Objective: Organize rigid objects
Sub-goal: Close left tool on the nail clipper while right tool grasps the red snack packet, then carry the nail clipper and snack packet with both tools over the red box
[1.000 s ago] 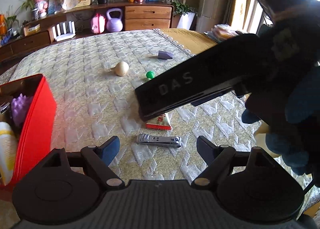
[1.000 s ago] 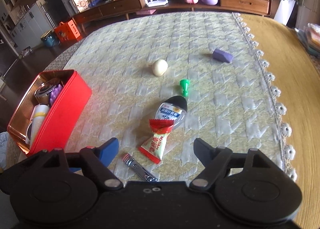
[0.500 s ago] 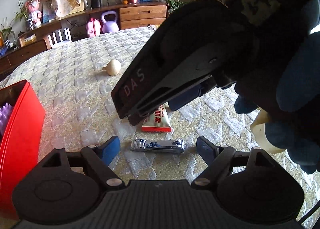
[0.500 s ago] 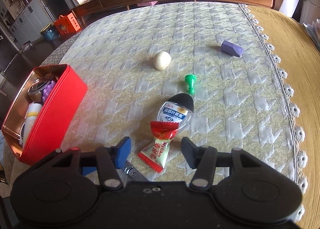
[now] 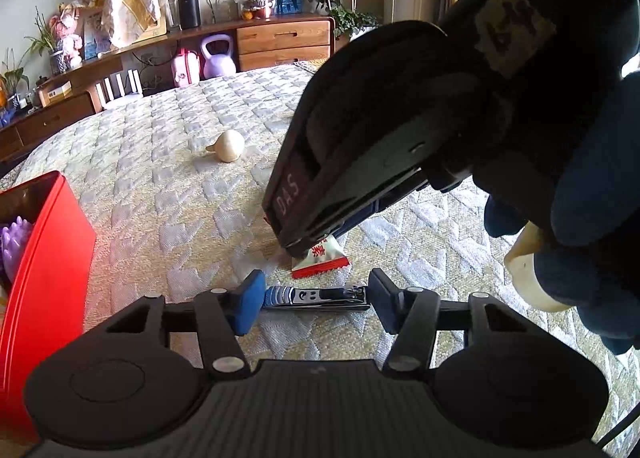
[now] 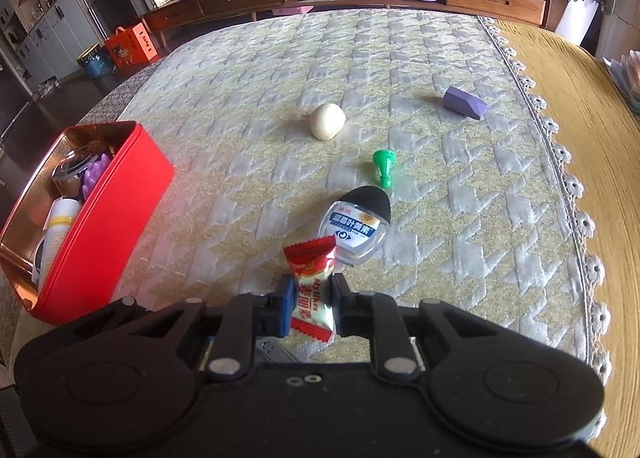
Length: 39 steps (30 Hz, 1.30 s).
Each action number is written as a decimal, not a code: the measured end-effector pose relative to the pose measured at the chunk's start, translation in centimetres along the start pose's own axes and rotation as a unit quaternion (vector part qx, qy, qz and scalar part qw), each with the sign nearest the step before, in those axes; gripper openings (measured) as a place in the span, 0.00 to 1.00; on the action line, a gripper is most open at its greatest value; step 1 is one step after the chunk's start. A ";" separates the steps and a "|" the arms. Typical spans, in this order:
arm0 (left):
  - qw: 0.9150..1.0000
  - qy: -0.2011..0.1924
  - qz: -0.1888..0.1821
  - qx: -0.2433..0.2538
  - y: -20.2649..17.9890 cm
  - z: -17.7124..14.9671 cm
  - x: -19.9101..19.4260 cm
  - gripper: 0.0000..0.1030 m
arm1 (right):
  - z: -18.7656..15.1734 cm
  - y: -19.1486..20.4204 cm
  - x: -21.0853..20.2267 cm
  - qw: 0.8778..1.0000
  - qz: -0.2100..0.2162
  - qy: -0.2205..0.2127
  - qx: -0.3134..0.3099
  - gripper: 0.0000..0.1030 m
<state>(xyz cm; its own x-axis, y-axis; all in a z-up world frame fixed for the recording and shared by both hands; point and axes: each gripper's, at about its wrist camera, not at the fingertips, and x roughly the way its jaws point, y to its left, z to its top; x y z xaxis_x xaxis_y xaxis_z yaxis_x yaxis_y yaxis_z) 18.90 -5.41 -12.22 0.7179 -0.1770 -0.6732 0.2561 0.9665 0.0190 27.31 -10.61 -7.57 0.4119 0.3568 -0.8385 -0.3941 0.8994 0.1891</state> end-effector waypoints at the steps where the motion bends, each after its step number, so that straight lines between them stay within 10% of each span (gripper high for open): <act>1: 1.000 0.001 0.000 0.000 0.0 0.0 0.0 0.54 | -0.1 -0.1 -0.1 1.000 0.001 -0.003 0.002 0.18; 39: 0.996 -0.008 0.038 -0.080 6.8 1.4 -10.1 0.54 | -3.1 3.9 -11.1 0.997 0.022 -0.076 -0.014 0.17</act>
<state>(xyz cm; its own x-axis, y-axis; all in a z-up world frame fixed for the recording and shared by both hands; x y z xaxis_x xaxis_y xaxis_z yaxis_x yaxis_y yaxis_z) 14.33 2.68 -4.24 0.7412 -0.1046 -0.6631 0.0957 0.9942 -0.0498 18.69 -11.83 0.90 0.5129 0.4318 -0.7420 -0.4360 0.8756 0.2082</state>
